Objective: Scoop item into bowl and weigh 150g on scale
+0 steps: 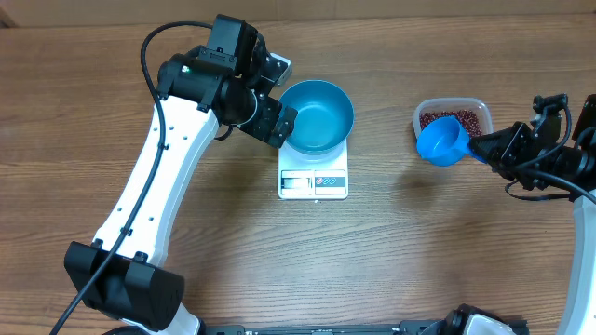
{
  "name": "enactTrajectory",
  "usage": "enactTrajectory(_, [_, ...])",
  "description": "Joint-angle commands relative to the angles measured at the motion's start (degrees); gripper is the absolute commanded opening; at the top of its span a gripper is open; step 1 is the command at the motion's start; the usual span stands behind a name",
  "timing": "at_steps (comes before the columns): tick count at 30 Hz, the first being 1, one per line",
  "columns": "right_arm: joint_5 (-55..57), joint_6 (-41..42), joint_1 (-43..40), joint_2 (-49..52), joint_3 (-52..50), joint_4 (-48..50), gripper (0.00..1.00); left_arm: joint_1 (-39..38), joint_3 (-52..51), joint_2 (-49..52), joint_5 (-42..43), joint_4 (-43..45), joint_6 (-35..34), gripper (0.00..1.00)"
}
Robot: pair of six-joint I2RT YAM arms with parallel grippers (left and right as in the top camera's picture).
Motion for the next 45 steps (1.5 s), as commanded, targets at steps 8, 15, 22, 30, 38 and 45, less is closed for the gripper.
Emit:
enactTrajectory(8, [0.17, -0.55, -0.22, -0.90, 1.55, 0.15, 0.04, -0.37, 0.98, -1.88, 0.31, -5.57, 2.36, 1.00])
enactTrajectory(15, [0.17, -0.55, -0.22, -0.90, 1.55, 0.09, 0.04, -0.50, 0.92, -3.65, 0.31, -8.98, 2.27, 1.00])
enactTrajectory(22, [0.24, -0.57, -0.22, -0.87, 1.55, 0.15, 0.04, -0.50, -3.54, -10.54, -3.23, -5.46, -0.70, 1.00])
enactTrajectory(30, [1.05, -0.55, -0.22, -0.87, 1.55, 0.13, 0.04, -0.35, -32.24, -29.44, -4.37, 12.90, -5.46, 1.00])
enactTrajectory(38, [1.05, -0.55, -0.22, -0.87, 1.55, 0.15, 0.04, -0.79, -44.11, -31.12, 0.11, 18.53, -5.88, 1.00])
enactTrajectory(45, [1.05, -0.57, -0.22, -0.87, 1.55, 0.15, 0.04, -0.81, -44.26, -26.25, 0.15, 17.27, -5.86, 1.00])
